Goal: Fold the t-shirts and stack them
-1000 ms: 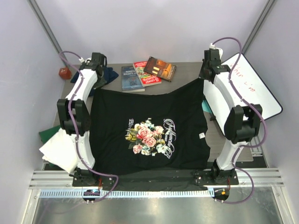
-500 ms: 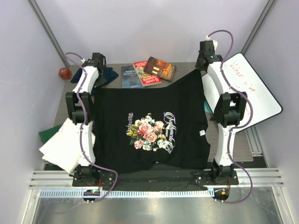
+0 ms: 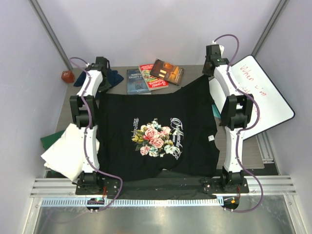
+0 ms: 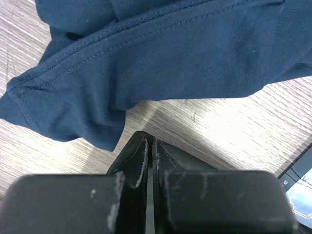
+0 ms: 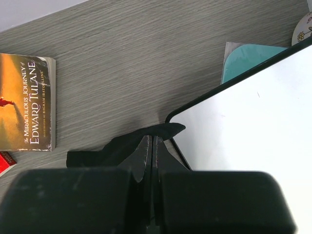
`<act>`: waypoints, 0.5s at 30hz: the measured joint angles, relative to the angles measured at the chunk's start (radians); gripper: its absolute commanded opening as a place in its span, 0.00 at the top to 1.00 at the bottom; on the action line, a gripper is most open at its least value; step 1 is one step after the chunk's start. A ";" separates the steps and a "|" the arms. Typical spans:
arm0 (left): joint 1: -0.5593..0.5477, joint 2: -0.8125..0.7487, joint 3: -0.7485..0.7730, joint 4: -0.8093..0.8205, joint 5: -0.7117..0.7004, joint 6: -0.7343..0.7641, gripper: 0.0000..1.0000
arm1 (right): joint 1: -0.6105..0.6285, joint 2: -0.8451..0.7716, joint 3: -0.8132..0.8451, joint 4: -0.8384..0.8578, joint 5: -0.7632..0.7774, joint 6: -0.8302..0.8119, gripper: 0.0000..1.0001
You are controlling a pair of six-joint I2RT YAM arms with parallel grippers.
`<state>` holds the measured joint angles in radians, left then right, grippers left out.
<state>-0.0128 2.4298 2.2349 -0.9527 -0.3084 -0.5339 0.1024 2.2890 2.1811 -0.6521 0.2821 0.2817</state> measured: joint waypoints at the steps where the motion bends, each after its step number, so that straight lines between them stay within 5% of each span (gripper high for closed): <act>1: 0.000 -0.002 0.000 0.001 0.003 0.003 1.00 | 0.000 -0.001 0.000 0.000 0.001 -0.002 0.99; 15: 0.000 -0.288 -0.283 0.058 0.003 0.050 1.00 | 0.000 -0.275 -0.257 0.047 -0.018 -0.026 0.99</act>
<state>-0.0128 2.1422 1.9518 -0.8944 -0.3054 -0.4843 0.1020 2.0144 1.9236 -0.6052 0.2638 0.2558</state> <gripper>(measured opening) 0.009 0.023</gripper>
